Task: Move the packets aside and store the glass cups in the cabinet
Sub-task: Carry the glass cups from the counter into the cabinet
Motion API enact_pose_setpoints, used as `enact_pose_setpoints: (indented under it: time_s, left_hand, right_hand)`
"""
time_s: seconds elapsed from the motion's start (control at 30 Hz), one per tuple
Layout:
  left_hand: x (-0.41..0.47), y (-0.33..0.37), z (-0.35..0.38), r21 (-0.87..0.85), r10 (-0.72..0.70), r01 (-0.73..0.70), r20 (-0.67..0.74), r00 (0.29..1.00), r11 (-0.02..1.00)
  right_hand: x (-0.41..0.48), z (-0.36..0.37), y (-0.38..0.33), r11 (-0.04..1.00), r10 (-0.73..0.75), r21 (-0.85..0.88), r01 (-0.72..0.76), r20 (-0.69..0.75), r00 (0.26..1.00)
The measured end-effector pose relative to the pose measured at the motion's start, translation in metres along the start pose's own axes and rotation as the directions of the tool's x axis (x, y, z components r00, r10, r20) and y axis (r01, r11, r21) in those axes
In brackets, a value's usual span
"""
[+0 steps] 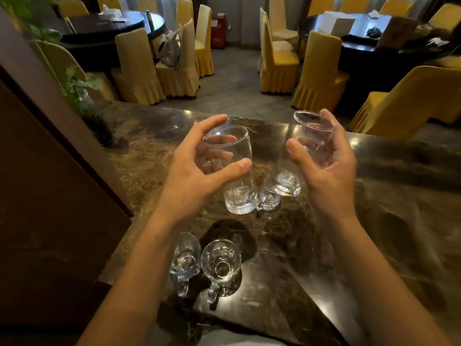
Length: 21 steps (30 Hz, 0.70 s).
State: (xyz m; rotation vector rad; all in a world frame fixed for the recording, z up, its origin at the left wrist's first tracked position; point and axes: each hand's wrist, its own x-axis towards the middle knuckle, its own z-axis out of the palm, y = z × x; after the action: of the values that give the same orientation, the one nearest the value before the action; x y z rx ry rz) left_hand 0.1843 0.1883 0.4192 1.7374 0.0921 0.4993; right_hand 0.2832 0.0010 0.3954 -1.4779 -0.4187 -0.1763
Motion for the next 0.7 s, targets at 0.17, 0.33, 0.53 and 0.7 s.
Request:
enact_pose_setpoints:
  time_s: [0.17, 0.33, 0.53, 0.7]
  left_hand:
    - [-0.03, -0.004, 0.022, -0.033, -0.011, 0.014, 0.076, 0.997, 0.999]
    - [-0.06, -0.022, 0.04, 0.118, -0.011, -0.007, 0.156, 0.988, 0.993]
    - [-0.082, -0.038, 0.046, 0.339, -0.032, -0.067, 0.279, 0.96, 0.939]
    - [-0.086, -0.051, 0.04, 0.454, -0.04, -0.171, 0.419, 0.907, 0.874]
  right_hand:
    - [-0.039, -0.021, -0.001, 0.998, 0.047, 0.033, -0.049, 0.069, 0.996]
    - [-0.081, -0.039, 0.012, 0.997, 0.078, 0.005, -0.078, 0.087, 0.993]
    - [-0.121, -0.054, 0.033, 0.983, 0.177, -0.065, -0.169, 0.144, 0.974]
    - [-0.141, -0.061, 0.047, 0.966, 0.24, -0.144, -0.215, 0.183, 0.953]
